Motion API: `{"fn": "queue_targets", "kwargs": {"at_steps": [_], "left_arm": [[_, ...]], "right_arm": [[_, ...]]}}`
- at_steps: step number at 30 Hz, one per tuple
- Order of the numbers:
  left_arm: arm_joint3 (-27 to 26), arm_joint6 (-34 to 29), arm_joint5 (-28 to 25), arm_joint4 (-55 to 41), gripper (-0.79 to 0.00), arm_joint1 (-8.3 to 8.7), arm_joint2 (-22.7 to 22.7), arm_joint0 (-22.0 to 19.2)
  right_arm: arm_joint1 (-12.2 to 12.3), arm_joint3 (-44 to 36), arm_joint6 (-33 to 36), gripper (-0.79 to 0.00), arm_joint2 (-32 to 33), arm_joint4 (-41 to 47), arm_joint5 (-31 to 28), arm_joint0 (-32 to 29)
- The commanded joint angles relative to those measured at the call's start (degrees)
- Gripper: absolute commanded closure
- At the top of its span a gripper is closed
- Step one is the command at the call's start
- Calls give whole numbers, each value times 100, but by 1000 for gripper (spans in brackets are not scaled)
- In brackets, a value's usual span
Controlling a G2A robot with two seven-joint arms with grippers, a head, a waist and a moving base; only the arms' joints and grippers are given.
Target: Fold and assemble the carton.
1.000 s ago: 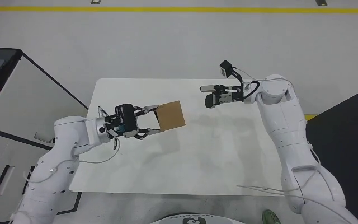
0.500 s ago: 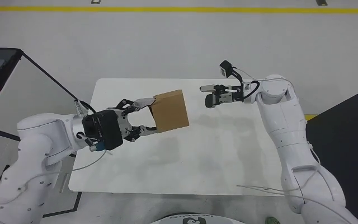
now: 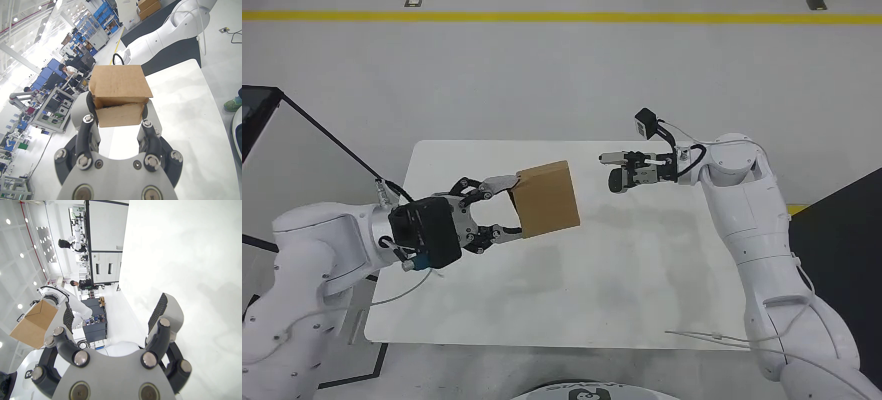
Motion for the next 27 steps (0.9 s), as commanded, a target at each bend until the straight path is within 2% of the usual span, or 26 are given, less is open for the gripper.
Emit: {"fn": "queue_targets", "kwargs": {"at_steps": [1,8,12,18,27], "left_arm": [[0,0,0,0,0,0,0,0],[0,0,0,0,0,0,0,0],[-263,54,4,-114,0,7,-106,7],[-575,135,0,-420,0,147,-430,-7],[-579,125,0,-422,0,162,-452,-16]], "right_arm": [[0,0,0,-785,0,0,0,0],[0,0,0,-785,0,0,0,0],[0,0,0,-785,0,0,0,0],[0,0,0,-785,0,0,0,0],[0,0,0,-785,0,0,0,0]]}}
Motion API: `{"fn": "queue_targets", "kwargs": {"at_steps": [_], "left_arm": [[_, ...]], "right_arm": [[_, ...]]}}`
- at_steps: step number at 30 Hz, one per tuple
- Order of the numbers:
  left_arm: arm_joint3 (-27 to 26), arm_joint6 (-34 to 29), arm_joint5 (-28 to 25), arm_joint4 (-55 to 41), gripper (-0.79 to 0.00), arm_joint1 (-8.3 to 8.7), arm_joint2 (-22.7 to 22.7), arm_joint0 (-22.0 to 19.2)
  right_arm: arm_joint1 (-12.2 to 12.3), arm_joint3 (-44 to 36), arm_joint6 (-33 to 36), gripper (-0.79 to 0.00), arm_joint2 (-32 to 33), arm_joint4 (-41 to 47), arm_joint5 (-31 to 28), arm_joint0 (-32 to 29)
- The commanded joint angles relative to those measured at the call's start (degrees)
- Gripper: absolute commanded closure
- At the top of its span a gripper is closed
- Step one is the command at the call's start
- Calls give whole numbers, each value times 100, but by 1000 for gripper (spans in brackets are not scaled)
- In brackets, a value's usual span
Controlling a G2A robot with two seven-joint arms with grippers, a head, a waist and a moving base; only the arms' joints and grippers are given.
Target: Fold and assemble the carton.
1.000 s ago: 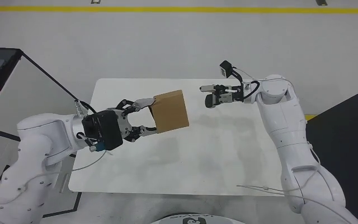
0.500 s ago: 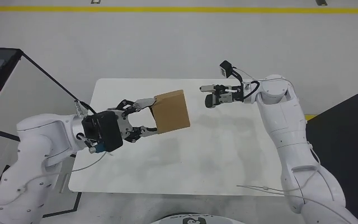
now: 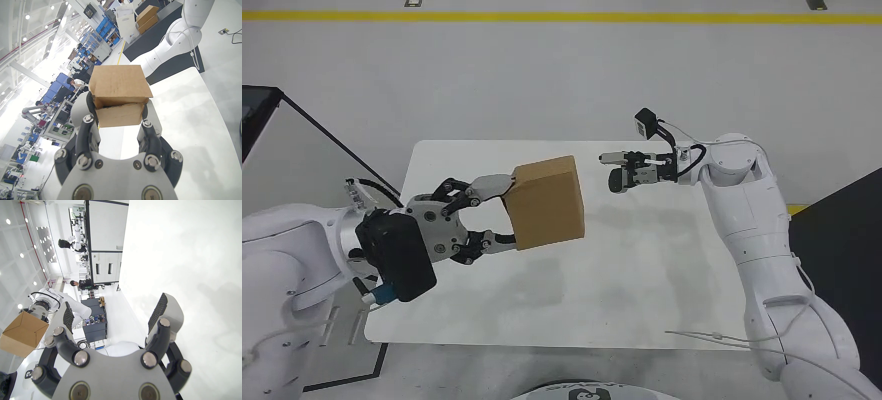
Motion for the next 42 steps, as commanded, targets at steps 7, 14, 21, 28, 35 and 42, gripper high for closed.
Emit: {"fn": "queue_targets", "kwargs": {"at_steps": [7,14,21,28,35,42], "left_arm": [[-68,-345,350,-300,0,-12,54,83],[-194,-1606,625,-1102,0,20,408,-383],[-194,-2123,703,-1279,0,37,564,-699],[-188,-2083,847,-1287,0,29,575,-655],[-21,-2225,1255,-2046,0,6,821,-506],[2,-2581,1515,-2602,0,12,847,-513]], "right_arm": [[0,0,0,-785,0,0,0,0],[0,0,0,-785,0,0,0,0],[0,0,0,-785,0,0,0,0],[0,0,0,-785,0,0,0,0],[0,0,0,-785,0,0,0,0],[0,0,0,-785,0,0,0,0]]}}
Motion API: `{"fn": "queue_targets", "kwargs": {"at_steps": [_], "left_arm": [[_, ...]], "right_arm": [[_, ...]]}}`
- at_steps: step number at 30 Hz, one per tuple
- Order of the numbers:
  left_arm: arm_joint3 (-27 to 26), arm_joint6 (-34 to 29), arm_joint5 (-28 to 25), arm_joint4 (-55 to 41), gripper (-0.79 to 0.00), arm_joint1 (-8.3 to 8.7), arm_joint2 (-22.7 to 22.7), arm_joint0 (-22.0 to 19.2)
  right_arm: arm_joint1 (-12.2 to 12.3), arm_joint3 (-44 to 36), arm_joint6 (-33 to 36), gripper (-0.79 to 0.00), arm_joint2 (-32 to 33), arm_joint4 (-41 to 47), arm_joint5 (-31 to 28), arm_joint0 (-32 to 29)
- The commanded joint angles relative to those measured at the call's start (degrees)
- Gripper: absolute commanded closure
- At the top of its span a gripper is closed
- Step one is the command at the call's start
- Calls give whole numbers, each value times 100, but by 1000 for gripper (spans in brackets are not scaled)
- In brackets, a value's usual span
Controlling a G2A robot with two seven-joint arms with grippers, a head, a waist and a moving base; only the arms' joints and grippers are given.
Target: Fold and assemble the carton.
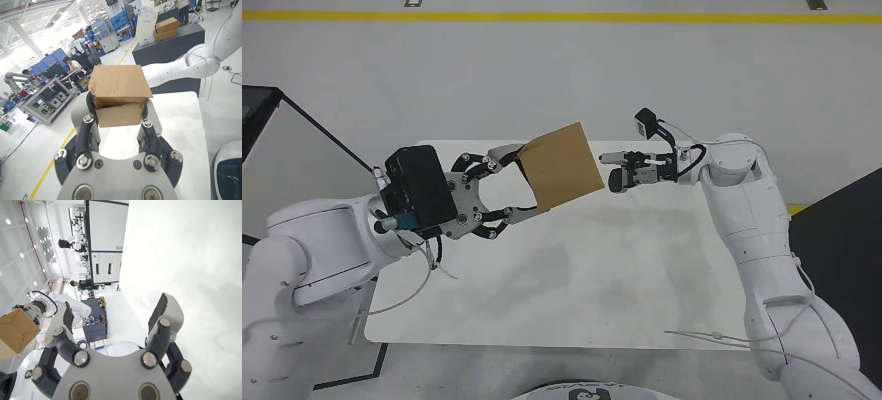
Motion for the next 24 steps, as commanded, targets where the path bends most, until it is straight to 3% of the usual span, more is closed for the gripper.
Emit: {"fn": "queue_targets", "kwargs": {"at_steps": [1,16,21,24], "left_arm": [[0,8,-8,24,0,0,0,0],[0,8,-8,24,0,0,0,0],[237,100,399,-1182,0,-23,27,220],[202,-643,604,-2202,0,20,-19,291]], "right_arm": [[0,0,0,-785,0,0,0,0],[0,0,0,-785,0,0,0,0],[0,0,0,-785,0,0,0,0],[0,0,0,-785,0,0,0,0]]}}
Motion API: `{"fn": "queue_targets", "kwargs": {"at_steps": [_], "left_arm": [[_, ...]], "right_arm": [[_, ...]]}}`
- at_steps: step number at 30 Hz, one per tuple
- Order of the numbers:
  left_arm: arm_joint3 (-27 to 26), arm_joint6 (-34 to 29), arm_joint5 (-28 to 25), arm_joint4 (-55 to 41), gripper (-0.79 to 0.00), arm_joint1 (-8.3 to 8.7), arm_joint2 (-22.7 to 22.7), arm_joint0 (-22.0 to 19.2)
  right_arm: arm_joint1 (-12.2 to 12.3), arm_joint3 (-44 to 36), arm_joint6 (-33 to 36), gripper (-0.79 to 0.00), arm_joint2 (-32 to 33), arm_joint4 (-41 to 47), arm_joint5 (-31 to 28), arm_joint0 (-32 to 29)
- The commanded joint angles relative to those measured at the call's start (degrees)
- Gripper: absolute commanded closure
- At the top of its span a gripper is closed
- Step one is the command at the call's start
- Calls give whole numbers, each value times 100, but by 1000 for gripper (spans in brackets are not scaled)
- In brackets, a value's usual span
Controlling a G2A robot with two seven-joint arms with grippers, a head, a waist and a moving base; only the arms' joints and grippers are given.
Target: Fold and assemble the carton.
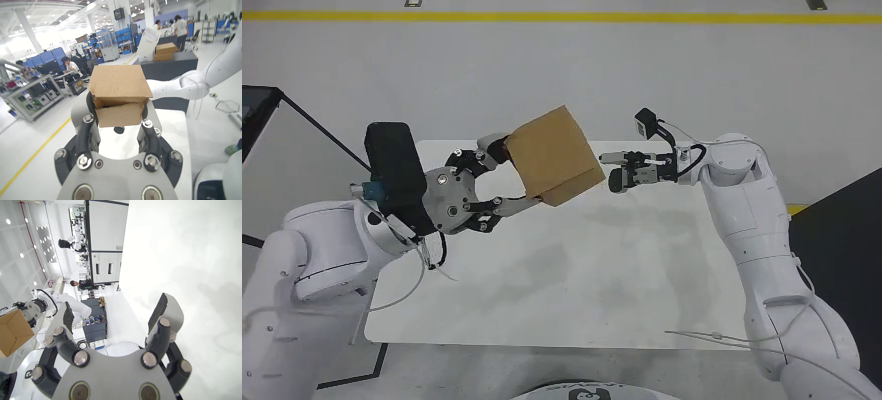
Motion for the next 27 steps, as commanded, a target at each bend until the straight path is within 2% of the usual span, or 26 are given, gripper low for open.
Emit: {"fn": "queue_targets", "kwargs": {"at_steps": [1,4,11,13,16,21,27], "left_arm": [[-30,-478,229,-1024,0,25,-26,39],[-110,-1149,454,-2002,0,71,-130,-29],[-110,-1149,454,-2002,0,71,-130,-29],[-109,-1034,604,-2128,0,57,-92,41],[-104,-748,923,-3048,0,23,13,235],[-120,-946,1236,-4101,0,17,-69,401],[-133,-1253,1528,-4944,0,11,-202,604]], "right_arm": [[0,0,0,-785,0,0,0,0],[0,0,0,-785,0,0,0,0],[0,0,0,-785,0,0,0,0],[0,0,0,-785,0,0,0,0],[0,0,0,-785,0,0,0,0],[0,0,0,-785,0,0,0,0],[0,0,0,-785,0,0,0,0]]}}
